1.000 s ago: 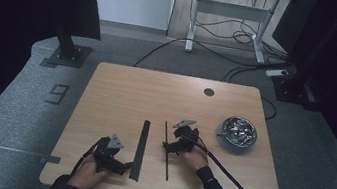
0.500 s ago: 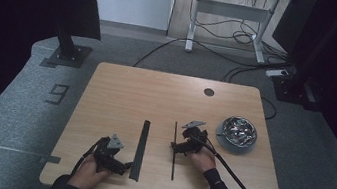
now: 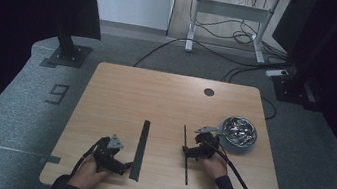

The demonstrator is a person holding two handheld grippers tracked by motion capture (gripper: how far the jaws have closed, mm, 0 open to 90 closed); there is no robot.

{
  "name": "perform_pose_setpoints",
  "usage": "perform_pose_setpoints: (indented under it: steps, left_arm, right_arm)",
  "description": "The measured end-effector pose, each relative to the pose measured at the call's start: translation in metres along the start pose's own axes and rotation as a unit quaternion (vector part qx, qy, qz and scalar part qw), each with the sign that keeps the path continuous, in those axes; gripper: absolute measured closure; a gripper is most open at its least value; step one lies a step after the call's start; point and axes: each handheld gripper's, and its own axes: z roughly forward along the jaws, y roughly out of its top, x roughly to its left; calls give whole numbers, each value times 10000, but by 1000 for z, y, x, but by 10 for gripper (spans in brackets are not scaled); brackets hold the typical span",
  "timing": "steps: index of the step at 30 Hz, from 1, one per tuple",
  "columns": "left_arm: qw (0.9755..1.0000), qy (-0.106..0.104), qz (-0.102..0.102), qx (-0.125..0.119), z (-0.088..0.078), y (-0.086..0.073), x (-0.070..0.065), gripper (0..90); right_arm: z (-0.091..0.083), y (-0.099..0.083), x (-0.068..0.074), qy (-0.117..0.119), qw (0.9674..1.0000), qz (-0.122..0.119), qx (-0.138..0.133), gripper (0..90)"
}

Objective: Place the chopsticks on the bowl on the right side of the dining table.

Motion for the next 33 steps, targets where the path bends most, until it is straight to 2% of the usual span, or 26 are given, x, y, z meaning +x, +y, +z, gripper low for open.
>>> perform_pose_setpoints:
  steps: [14,18,23,25,30,33]
  left_arm:
    - [10000,1,2,1,0,0,0,0]
    - [10000,2,1,0,0,0,0,0]
    - [10000,2,-6,-1,0,0,0,0]
    - [10000,1,-11,-3,0,0,0,0]
    - [10000,0,-9,-8,0,0,0,0]
    - [10000,0,-5,-6,0,0,0,0]
  right_arm:
    - [-20,-21,-15,-136,9998,96,71,0]
    - [-26,-21,-12,-322,9992,-60,207,0]
    - [-33,-21,-7,-358,9979,-247,485,0]
    - [-36,-22,-6,-378,9972,-307,571,42]
    - [-44,-20,-5,-269,9963,-391,720,224]
    - [-47,-18,-6,-69,9953,-438,856,364]
